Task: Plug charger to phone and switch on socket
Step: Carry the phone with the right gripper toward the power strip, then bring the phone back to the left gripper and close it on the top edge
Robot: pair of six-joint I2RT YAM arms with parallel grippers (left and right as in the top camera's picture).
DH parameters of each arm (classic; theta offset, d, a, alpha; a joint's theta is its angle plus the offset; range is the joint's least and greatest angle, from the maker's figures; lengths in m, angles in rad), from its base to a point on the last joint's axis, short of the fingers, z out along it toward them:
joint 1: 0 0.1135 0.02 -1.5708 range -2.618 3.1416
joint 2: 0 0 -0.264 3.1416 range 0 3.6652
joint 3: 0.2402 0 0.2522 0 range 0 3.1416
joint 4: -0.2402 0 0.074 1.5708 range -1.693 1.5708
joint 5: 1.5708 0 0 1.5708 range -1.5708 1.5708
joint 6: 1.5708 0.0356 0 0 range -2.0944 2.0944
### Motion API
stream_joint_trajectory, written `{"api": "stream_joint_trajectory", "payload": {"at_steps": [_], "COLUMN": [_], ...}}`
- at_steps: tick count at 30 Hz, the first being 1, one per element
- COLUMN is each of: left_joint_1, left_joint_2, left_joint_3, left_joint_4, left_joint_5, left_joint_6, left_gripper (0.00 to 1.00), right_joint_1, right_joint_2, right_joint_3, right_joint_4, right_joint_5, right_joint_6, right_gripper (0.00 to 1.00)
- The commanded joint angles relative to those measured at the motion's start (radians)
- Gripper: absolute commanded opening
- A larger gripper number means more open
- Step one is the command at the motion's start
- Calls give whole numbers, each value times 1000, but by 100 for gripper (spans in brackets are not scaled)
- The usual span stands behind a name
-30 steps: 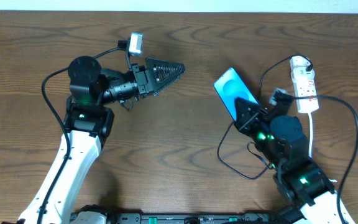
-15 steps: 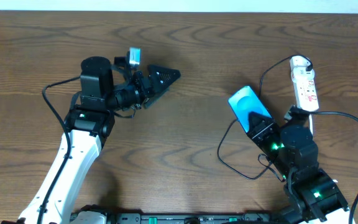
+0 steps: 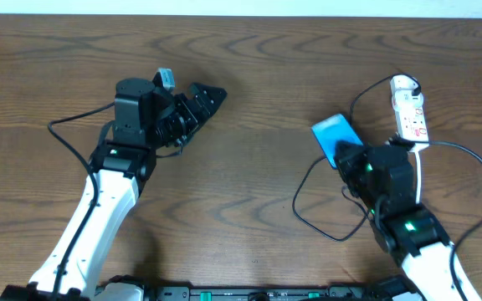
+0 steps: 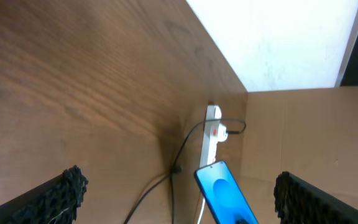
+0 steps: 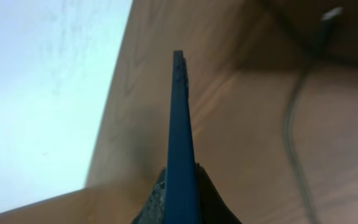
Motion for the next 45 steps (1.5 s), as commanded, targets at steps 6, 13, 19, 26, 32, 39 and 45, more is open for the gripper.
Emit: {"api": "stream_joint_trajectory", "payload": {"at_steps": [6,13,19,26,32,39,45], "left_joint_1": [-10,-34,-34,-46,-98,-154,-187], "left_joint_2": [110,189,194,194,194,194,194], "left_joint_3": [5,5,5,5,5,5,5], "left_joint_4": [94,240,240,240,240,240,240], "left_joint_5": [43,126,143,172,183,166,129], "left_joint_6": [-157,-299,-383,-505,-634,-684,-682], "left_gripper": [98,98,98,98,98,86,81], "right_joint_1": [-13,-24,-28,-18,16,54,54], "right_joint_2": [167,179,179,180,219,293,302], "right_joint_3": [13,13,13,13,13,13,13], "right_joint_4": [208,242,295,411,460,506,508], "right_joint_5": [-256,-285,-248,-272,-267,-292,-401], "right_joint_6": [65,64,64,64,64,171,332], "right_gripper": [1,1,1,0,1,1,1]}}
